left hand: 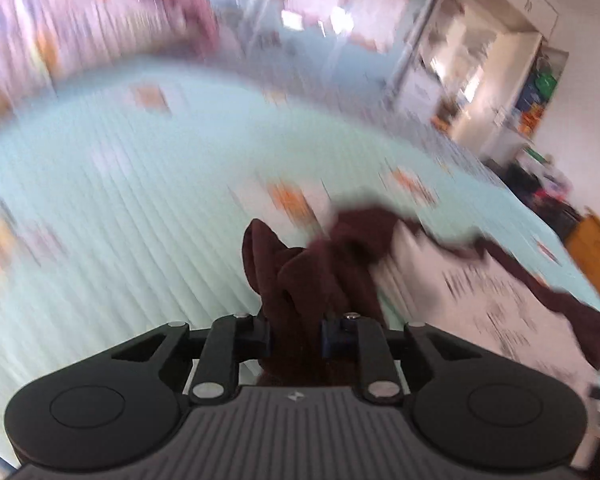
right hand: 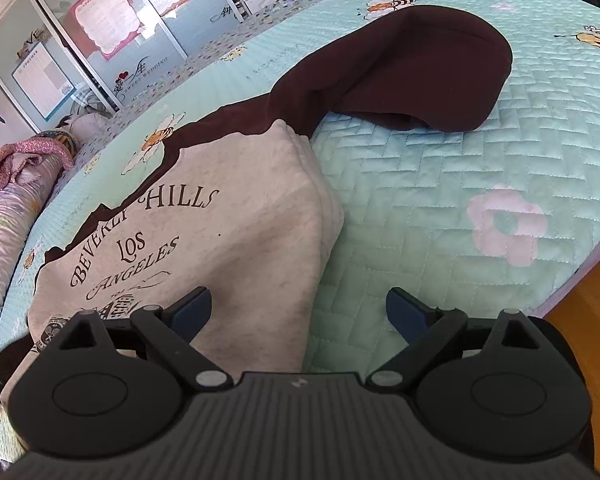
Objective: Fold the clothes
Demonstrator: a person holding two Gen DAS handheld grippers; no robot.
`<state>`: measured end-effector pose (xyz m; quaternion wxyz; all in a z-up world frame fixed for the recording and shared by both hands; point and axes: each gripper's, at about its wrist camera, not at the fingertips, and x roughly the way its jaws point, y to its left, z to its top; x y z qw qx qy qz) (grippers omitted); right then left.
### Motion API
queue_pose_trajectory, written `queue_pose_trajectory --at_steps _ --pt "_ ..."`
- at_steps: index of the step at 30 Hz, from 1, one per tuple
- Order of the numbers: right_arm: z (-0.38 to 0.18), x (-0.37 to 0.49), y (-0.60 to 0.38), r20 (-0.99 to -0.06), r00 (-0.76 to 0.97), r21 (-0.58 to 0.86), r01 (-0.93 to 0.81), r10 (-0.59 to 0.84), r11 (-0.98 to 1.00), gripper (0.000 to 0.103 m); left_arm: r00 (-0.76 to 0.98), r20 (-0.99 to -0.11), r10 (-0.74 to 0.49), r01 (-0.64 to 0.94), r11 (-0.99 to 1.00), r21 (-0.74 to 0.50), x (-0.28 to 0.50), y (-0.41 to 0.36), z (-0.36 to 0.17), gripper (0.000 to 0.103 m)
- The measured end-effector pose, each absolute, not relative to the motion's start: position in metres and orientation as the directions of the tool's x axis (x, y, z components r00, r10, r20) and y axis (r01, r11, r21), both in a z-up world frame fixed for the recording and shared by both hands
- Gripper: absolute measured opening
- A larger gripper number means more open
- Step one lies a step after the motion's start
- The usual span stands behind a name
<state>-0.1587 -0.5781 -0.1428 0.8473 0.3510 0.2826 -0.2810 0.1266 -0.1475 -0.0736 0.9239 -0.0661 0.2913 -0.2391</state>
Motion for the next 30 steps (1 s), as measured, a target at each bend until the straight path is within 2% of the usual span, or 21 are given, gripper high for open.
queue_pose_trajectory --at_steps 3,4,5,7,9,11,13,17,20,24,30 --pt "-0.143 -0.157 -0.577 -0.68 0.678 0.429 0.678 -0.28 0.597 0.094 0.84 -0.401 -0.366 0.308 0.93 -0.202 0.142 -0.107 -0.024 0.022" --pt "-0.143 -0.157 -0.577 -0.68 0.677 0.428 0.678 -0.282 0.597 0.094 0.854 -0.4 -0.334 0.278 0.941 -0.191 0.151 -0.094 -0.013 0.026" --pt "-0.143 -0.157 -0.576 -0.679 0.677 0.428 0.679 -0.283 0.597 0.094 0.853 -0.426 -0.303 0.249 0.952 -0.178 0.161 -0.084 -0.01 0.032" --pt "-0.144 -0.157 -0.576 -0.678 0.678 0.43 0.68 -0.285 0.594 0.094 0.843 -0.484 -0.235 0.188 0.971 -0.146 0.18 -0.067 -0.007 0.058" --pt "-0.144 -0.157 -0.577 -0.675 0.679 0.432 0.681 -0.288 0.592 0.094 0.797 -0.589 -0.133 0.092 0.991 -0.099 0.192 -0.059 -0.03 0.06" --pt "-0.144 -0.158 -0.577 -0.672 0.683 0.437 0.678 -0.287 0.591 0.094 0.73 -0.678 -0.085 0.016 0.994 -0.108 0.192 -0.054 -0.057 0.06" --pt "-0.144 -0.16 -0.577 -0.669 0.686 0.442 0.677 -0.286 0.589 0.094 0.682 -0.722 -0.113 -0.022 0.984 -0.175 0.177 -0.05 -0.084 0.06" --pt "-0.143 -0.158 -0.577 -0.675 0.681 0.433 0.678 -0.285 0.595 0.094 0.678 -0.707 -0.2 0.006 0.964 -0.267 0.133 -0.068 -0.108 0.06" --pt "-0.142 -0.159 -0.577 -0.66 0.692 0.446 0.674 -0.293 0.589 0.094 0.656 -0.697 -0.291 0.14 0.954 -0.267 0.115 -0.099 -0.109 0.06" --pt "-0.132 -0.179 -0.59 -0.567 0.736 0.53 0.67 -0.371 0.52 0.094 0.609 -0.677 -0.414 0.322 0.909 -0.266 0.101 -0.145 -0.101 0.061" --pt "-0.133 -0.232 -0.66 -0.508 0.699 0.678 0.685 -0.502 0.268 0.094 0.516 -0.682 -0.518 0.501 0.828 -0.25 0.08 -0.197 -0.099 0.061"
